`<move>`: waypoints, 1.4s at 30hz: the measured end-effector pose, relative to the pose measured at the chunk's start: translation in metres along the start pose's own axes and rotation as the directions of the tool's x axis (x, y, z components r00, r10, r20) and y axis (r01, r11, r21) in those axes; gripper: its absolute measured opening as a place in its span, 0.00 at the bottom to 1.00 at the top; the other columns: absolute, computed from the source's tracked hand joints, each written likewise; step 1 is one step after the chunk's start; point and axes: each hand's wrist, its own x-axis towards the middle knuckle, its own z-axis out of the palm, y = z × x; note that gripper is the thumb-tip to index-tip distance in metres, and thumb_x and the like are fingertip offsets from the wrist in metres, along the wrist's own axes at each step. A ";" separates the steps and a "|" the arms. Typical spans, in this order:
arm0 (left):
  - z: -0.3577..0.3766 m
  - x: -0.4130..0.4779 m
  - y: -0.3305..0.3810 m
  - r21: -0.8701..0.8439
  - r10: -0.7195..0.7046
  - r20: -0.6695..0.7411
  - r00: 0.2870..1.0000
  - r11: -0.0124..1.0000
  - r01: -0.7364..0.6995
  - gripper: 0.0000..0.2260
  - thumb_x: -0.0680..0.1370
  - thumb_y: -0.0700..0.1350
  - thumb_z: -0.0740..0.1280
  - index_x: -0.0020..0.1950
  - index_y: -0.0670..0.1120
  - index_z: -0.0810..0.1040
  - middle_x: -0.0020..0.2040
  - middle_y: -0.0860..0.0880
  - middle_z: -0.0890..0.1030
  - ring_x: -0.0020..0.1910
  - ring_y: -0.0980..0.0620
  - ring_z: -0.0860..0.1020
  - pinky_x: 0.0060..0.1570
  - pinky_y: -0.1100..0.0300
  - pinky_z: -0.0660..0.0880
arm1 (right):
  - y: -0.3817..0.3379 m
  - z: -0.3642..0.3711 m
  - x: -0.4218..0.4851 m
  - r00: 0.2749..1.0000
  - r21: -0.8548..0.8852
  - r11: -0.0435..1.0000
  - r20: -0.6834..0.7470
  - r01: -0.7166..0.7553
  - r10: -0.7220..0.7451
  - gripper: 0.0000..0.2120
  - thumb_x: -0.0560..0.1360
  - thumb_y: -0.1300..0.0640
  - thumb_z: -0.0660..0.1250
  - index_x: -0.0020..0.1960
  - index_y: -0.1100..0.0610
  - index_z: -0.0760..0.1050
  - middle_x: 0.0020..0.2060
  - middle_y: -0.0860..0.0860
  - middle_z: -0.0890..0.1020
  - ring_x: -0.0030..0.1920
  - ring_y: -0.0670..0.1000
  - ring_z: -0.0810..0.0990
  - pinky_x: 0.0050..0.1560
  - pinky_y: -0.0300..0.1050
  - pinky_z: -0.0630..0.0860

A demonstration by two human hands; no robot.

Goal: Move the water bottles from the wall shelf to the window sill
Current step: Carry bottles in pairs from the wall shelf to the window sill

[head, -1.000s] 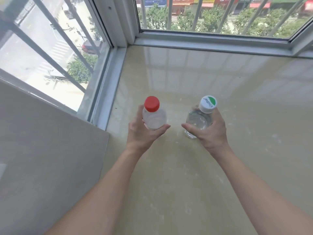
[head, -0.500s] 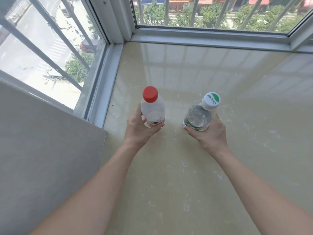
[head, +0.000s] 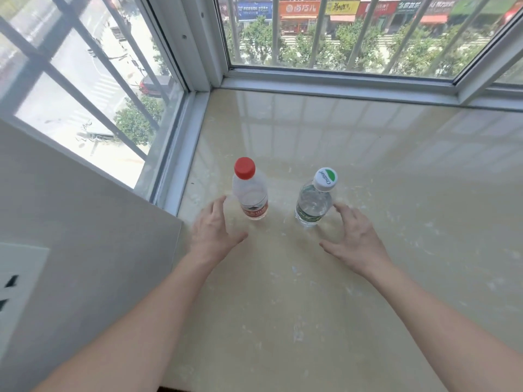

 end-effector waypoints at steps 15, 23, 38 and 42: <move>-0.173 -0.124 0.100 0.294 0.262 -0.350 0.900 0.942 -0.160 0.29 0.72 0.61 0.68 0.69 0.48 0.74 0.62 0.50 0.80 0.63 0.46 0.76 0.58 0.49 0.74 | -0.114 -0.198 -0.089 0.877 -0.494 0.813 -0.184 0.307 -0.443 0.27 0.67 0.46 0.72 0.64 0.53 0.76 0.57 0.52 0.80 0.57 0.58 0.79 0.60 0.55 0.75; -0.266 -0.174 0.187 0.329 0.405 -0.480 0.778 0.905 -0.268 0.30 0.72 0.64 0.57 0.66 0.48 0.77 0.59 0.49 0.82 0.59 0.44 0.79 0.59 0.47 0.75 | -0.196 -0.304 -0.137 0.740 -0.534 0.762 -0.329 0.366 -0.586 0.25 0.69 0.46 0.72 0.63 0.55 0.77 0.57 0.54 0.81 0.58 0.58 0.79 0.60 0.55 0.76; -0.287 -0.202 0.248 0.377 0.528 -0.488 0.694 0.846 -0.379 0.29 0.73 0.65 0.57 0.69 0.50 0.75 0.63 0.51 0.80 0.62 0.47 0.77 0.62 0.48 0.72 | -0.170 -0.351 -0.190 0.708 -0.545 0.790 -0.438 0.281 -0.554 0.24 0.72 0.45 0.66 0.66 0.53 0.75 0.59 0.52 0.80 0.59 0.58 0.78 0.63 0.55 0.74; -0.270 -0.198 0.281 0.372 0.614 -0.436 0.658 0.789 -0.490 0.30 0.73 0.65 0.57 0.69 0.51 0.74 0.64 0.51 0.79 0.63 0.47 0.76 0.64 0.48 0.72 | -0.140 -0.358 -0.211 0.724 -0.505 0.847 -0.520 0.167 -0.453 0.25 0.71 0.45 0.65 0.66 0.53 0.76 0.59 0.52 0.80 0.61 0.57 0.78 0.62 0.56 0.76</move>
